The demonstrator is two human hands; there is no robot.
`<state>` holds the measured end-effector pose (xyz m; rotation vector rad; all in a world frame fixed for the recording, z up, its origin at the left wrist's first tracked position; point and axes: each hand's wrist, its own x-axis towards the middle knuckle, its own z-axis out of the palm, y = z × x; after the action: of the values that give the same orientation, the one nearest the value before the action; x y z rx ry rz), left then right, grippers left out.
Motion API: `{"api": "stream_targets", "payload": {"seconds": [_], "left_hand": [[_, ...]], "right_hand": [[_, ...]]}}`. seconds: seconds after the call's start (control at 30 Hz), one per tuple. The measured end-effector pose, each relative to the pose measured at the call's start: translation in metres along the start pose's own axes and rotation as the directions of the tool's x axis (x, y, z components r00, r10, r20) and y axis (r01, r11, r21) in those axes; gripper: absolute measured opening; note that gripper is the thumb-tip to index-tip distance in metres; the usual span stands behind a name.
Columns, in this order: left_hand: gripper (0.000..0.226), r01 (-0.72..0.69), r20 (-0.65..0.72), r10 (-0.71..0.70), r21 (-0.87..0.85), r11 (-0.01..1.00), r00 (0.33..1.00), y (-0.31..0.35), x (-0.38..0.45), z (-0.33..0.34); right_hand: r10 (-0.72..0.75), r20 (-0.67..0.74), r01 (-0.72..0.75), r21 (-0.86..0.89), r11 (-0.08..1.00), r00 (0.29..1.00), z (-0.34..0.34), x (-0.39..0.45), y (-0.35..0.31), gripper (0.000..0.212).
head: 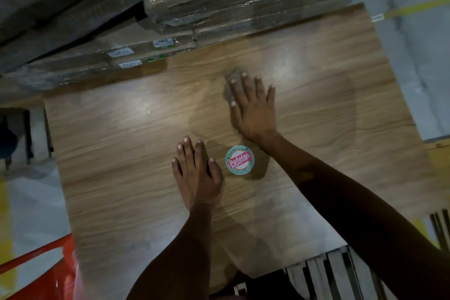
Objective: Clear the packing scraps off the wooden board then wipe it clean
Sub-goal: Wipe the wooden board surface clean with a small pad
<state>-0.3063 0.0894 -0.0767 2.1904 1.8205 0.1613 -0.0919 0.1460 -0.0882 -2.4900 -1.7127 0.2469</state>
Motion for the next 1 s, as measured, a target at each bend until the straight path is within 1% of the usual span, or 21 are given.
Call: {"api": "stream_targets", "payload": {"seconds": [0.07, 0.1, 0.13, 0.17, 0.23, 0.3, 0.37, 0.4, 0.43, 0.47, 0.53, 0.57, 0.6, 0.67, 0.73, 0.77, 0.8, 0.83, 0.87, 0.93, 1.0], "left_hand": [[0.060, -0.003, -0.003, 0.003, -0.005, 1.000, 1.000, 0.001, -0.002, 0.000], [0.060, -0.005, -0.002, 0.005, -0.008, 1.000, 1.000, 0.002, -0.001, -0.001], [0.061, -0.007, 0.000, 0.007, -0.010, 1.000, 1.000, 0.002, 0.000, -0.001], [0.061, -0.007, 0.001, 0.007, -0.013, 1.000, 1.000, 0.003, 0.001, -0.001], [0.061, -0.009, -0.002, 0.009, -0.015, 1.000, 1.000, 0.004, 0.002, -0.001], [0.060, -0.014, -0.003, 0.014, -0.002, 1.000, 1.000, 0.001, 0.002, -0.001], [0.060, -0.029, -0.001, 0.029, 0.019, 0.999, 1.000, -0.002, 0.001, -0.001], [0.060, -0.032, -0.001, 0.032, 0.021, 0.999, 0.999, -0.003, 0.000, -0.001], [0.060, -0.032, -0.002, 0.032, 0.020, 0.999, 0.999, -0.003, -0.001, -0.002], [0.059, -0.031, -0.003, 0.031, 0.021, 0.999, 1.000, -0.003, -0.002, -0.002], [0.059, -0.035, -0.008, 0.036, 0.022, 0.999, 0.999, 0.000, -0.002, -0.003], [0.059, -0.037, -0.009, 0.037, 0.015, 0.999, 0.999, 0.001, -0.001, -0.004], [0.059, -0.036, -0.009, 0.036, 0.005, 0.999, 0.999, 0.002, 0.000, -0.003], [0.059, -0.046, -0.030, 0.046, -0.005, 0.999, 0.998, 0.002, 0.000, -0.002], [0.057, -0.068, -0.060, 0.068, 0.005, 0.998, 0.996, -0.001, -0.001, 0.000], [0.056, -0.079, -0.069, 0.080, 0.012, 0.997, 0.994, -0.003, -0.001, 0.001], [0.056, -0.089, -0.072, 0.090, 0.021, 0.996, 0.993, -0.004, -0.001, 0.002], [0.055, -0.094, -0.067, 0.096, 0.032, 0.995, 0.993, -0.005, -0.002, 0.002], [0.055, -0.094, -0.057, 0.097, 0.045, 0.995, 0.994, -0.005, -0.003, 0.002], [0.056, -0.082, -0.020, 0.084, 0.068, 0.994, 0.996, -0.006, -0.004, 0.003], [0.058, -0.093, 0.022, 0.092, 0.084, 0.992, 0.996, -0.009, -0.003, 0.005]], "right_hand": [[-0.178, 0.027, 0.179, -0.029, 0.983, 0.984, -0.001, -0.017, 0.009, 0.063], [-0.229, 0.026, 0.230, -0.047, 0.972, 0.973, -0.004, -0.018, 0.021, 0.063], [-0.220, 0.016, 0.221, -0.069, 0.973, 0.975, -0.007, -0.016, 0.035, 0.063], [-0.141, 0.000, 0.141, -0.082, 0.987, 0.990, -0.010, -0.014, 0.049, 0.063], [0.158, -0.055, -0.161, -0.042, 0.986, 0.986, -0.015, -0.012, 0.071, 0.063], [0.409, -0.092, -0.406, 0.042, 0.913, 0.908, -0.012, -0.017, 0.068, 0.064], [0.495, -0.104, -0.491, 0.067, 0.869, 0.862, -0.005, -0.030, 0.041, 0.065], [0.454, -0.086, -0.452, 0.050, 0.891, 0.887, -0.002, -0.040, 0.025, 0.065], [0.347, -0.062, -0.347, 0.014, 0.938, 0.936, 0.003, -0.052, 0.014, 0.065], [0.187, -0.030, -0.188, -0.024, 0.982, 0.982, 0.007, -0.065, 0.008, 0.065], [-0.102, 0.011, 0.103, -0.051, 0.993, 0.995, 0.004, -0.083, 0.020, 0.064], [-0.149, 0.002, 0.149, -0.057, 0.987, 0.989, 0.000, -0.086, 0.034, 0.063], [-0.105, -0.017, 0.104, -0.068, 0.992, 0.994, -0.002, -0.090, 0.048, 0.062], [0.192, -0.079, -0.196, -0.046, 0.980, 0.978, -0.004, -0.097, 0.071, 0.062], [0.474, -0.127, -0.474, 0.035, 0.880, 0.871, -0.002, -0.106, 0.073, 0.063], [0.548, -0.134, -0.545, 0.064, 0.836, 0.825, 0.000, -0.110, 0.064, 0.064], [0.566, -0.129, -0.562, 0.071, 0.824, 0.814, 0.003, -0.118, 0.052, 0.065], [0.521, -0.115, -0.518, 0.056, 0.854, 0.846, 0.007, -0.126, 0.040, 0.065], [0.416, -0.094, -0.415, 0.026, 0.909, 0.905, 0.010, -0.136, 0.029, 0.066], [0.115, -0.036, -0.116, -0.015, 0.993, 0.993, 0.012, -0.153, 0.023, 0.066], [-0.085, -0.002, 0.085, -0.035, 0.996, 0.996, 0.005, -0.159, 0.039, 0.064]]}}
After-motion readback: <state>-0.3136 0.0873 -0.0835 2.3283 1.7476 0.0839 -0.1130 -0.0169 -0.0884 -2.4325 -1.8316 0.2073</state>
